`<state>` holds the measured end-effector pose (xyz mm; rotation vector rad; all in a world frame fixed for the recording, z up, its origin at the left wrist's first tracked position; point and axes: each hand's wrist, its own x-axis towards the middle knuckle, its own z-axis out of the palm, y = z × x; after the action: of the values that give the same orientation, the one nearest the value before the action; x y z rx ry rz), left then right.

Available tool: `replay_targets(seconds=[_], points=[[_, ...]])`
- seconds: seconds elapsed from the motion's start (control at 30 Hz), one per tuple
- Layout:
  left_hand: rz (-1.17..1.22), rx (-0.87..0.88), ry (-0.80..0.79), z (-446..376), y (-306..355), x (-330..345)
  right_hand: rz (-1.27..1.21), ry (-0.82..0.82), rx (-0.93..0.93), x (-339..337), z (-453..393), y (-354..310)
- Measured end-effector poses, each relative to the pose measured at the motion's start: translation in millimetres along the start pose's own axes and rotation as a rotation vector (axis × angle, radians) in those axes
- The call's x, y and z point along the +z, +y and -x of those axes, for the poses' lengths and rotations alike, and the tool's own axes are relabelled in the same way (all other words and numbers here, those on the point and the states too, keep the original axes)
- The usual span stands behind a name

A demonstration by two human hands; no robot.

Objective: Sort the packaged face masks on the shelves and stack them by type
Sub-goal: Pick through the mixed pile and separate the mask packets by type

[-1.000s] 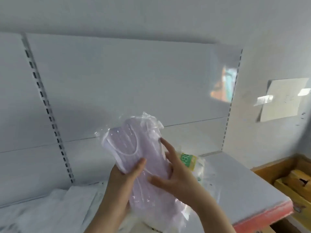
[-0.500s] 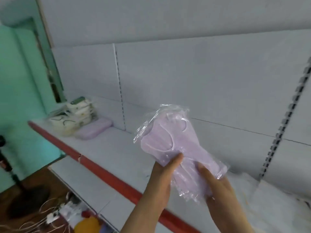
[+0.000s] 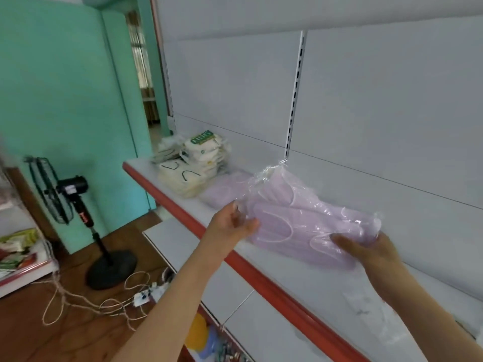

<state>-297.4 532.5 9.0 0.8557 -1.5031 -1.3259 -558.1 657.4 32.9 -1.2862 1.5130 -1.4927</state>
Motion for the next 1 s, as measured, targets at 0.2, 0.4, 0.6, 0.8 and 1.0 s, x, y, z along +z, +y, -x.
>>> replay_targets(seconds=[0.2, 0.4, 0.6, 0.8, 1.0], points=[[-0.322, -0.136, -0.254, -66.1, -41.1, -29.3, 0.362, -0.36, 0.055, 5.9, -66.7, 53.2], [-0.466, -0.193, -0.111, -102.3, -63.5, -50.2, 0.477, -0.358, 0.003, 47.9, -143.7, 64.9], [-0.375, -0.296, 0.192, -130.4, -61.4, -88.9, 0.276, -0.04, 0.122, 116.6, -258.6, 41.8], [-1.063, -0.109, 0.224, -147.3, -83.8, -122.7, 0.285, 0.09, 0.434, 153.2, -242.8, 63.0], [-1.288, 0.035, -0.209, -172.4, -101.5, -114.5, -0.04, 0.163, 0.672, 187.1, -202.5, 68.1]])
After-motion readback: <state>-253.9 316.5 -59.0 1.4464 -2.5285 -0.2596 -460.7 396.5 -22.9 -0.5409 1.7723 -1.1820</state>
